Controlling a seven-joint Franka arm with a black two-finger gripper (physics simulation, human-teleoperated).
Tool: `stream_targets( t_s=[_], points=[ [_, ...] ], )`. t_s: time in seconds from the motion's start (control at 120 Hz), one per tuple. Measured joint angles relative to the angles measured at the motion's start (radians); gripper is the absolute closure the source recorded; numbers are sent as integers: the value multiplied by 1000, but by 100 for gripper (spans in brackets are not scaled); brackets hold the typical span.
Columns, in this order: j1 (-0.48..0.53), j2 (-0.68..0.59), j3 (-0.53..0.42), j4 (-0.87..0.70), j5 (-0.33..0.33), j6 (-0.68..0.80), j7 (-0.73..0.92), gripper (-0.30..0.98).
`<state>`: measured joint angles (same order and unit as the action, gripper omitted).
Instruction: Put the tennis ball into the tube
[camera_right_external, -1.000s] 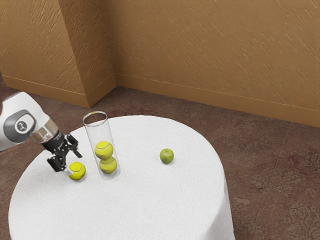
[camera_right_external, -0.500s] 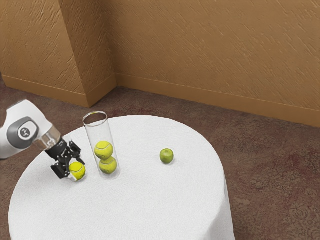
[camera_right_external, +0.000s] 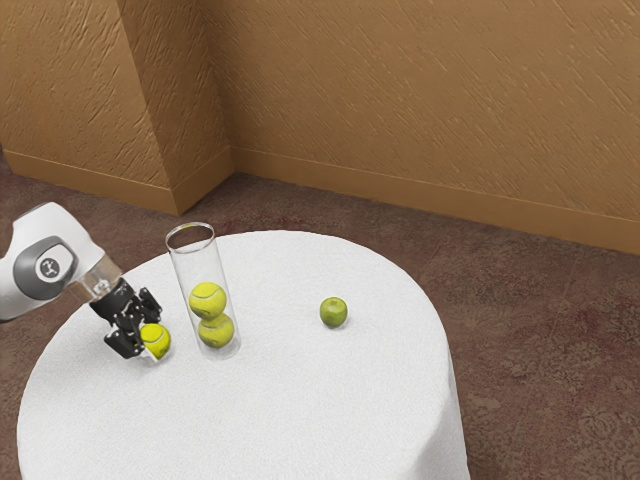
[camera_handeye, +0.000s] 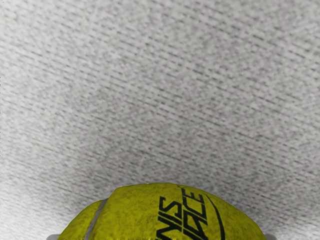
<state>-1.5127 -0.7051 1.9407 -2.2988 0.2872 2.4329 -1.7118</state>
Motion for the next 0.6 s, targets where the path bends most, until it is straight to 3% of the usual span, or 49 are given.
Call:
stream_targets(
  t_s=[0.333, 0.433, 0.6],
  points=[
    [36, 33, -42, -6, -2, -8, 4, 29],
    [120, 52, -143, -18, -5, -17, 4, 30],
    [344, 79, -425, -20, -11, -77, 5, 32]
  ],
)
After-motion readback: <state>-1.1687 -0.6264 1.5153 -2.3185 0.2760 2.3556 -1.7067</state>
